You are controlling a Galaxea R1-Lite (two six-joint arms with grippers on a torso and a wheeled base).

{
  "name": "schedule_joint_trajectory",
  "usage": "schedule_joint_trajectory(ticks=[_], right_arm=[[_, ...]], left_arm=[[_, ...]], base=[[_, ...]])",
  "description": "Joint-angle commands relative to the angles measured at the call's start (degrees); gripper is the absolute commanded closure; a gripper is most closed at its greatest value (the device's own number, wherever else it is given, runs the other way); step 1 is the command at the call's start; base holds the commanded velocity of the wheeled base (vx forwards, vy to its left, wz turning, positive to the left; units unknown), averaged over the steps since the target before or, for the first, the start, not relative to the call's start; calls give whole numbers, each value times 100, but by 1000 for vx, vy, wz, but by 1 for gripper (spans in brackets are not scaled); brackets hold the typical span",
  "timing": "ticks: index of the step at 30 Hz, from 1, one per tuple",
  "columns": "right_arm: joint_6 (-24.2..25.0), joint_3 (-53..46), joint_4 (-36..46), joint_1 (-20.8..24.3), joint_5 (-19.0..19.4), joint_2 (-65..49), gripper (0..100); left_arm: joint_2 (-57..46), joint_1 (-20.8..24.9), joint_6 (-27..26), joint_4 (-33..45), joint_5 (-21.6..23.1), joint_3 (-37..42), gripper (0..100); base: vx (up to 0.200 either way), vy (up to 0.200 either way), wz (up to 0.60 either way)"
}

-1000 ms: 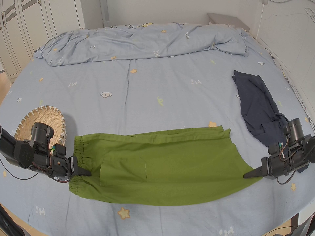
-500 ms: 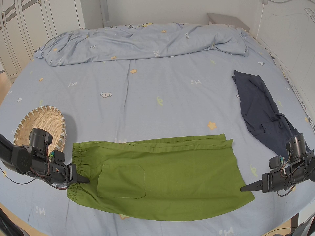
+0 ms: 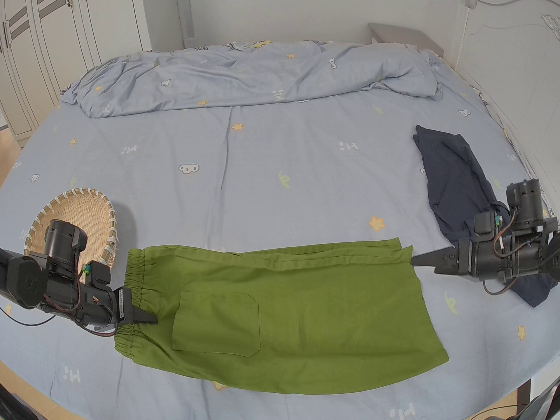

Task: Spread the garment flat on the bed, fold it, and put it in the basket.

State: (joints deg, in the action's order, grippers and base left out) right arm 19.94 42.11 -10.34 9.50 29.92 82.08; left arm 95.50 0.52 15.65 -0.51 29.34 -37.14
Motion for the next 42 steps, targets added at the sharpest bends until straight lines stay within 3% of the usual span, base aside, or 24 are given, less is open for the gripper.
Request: schedule_joint_trajectory(ticks=[1,3,4,6,9,13,17,20,25,27,30,32,33,36,42], right_arm=[[97,483,-21,237,-30,379,0],[97,483,-21,237,-30,379,0],[97,597,-21,263,-30,599,0],[97,571,-30,263,-30,608,0],[106,579,-21,254,-30,599,0],[106,579,-21,254,-38,590,0],[106,562,-12,263,-38,581,0],[115,562,-12,263,-38,572,0],[115,553,-3,263,-47,546,0],[124,553,5,254,-47,546,0],[133,544,5,246,-56,528,0],[133,544,5,246,-91,511,0],[124,544,5,246,-153,511,0],[124,544,5,263,-267,502,0],[115,544,5,281,-293,511,0]], left_arm=[[-304,-44,-27,227,-25,-188,100],[-304,-44,-27,227,-25,-188,100],[-497,-167,-115,930,-183,-724,100],[-550,-228,-185,1194,-324,-953,100],[-796,-422,-405,2248,-693,-1752,100],[-990,-843,-809,3101,-755,-2324,100],[-981,-1204,-1117,3259,-790,-2429,100],[-1007,-1125,-1099,3286,-939,-2429,100],[-1376,-88,-642,3356,-2064,-2491,100],[-1420,194,-511,3417,-2205,-2622,100],[-1350,1178,-124,4437,-2635,-3624,100],[-1262,1494,17,4718,-2776,-3923,100],[-1165,1899,228,4929,-2934,-4231,100],[-998,2725,641,5026,-3198,-4547,100],[-436,3692,1045,5026,-3699,-5101,100]], base=[[0,0,0],[0,0,0],[0,0,0],[0,0,0],[0,0,0],[0,0,0],[0,0,0],[0,0,0],[0,0,0],[0,0,0],[0,0,0],[0,0,0],[0,0,0],[0,0,0],[0,0,0]])
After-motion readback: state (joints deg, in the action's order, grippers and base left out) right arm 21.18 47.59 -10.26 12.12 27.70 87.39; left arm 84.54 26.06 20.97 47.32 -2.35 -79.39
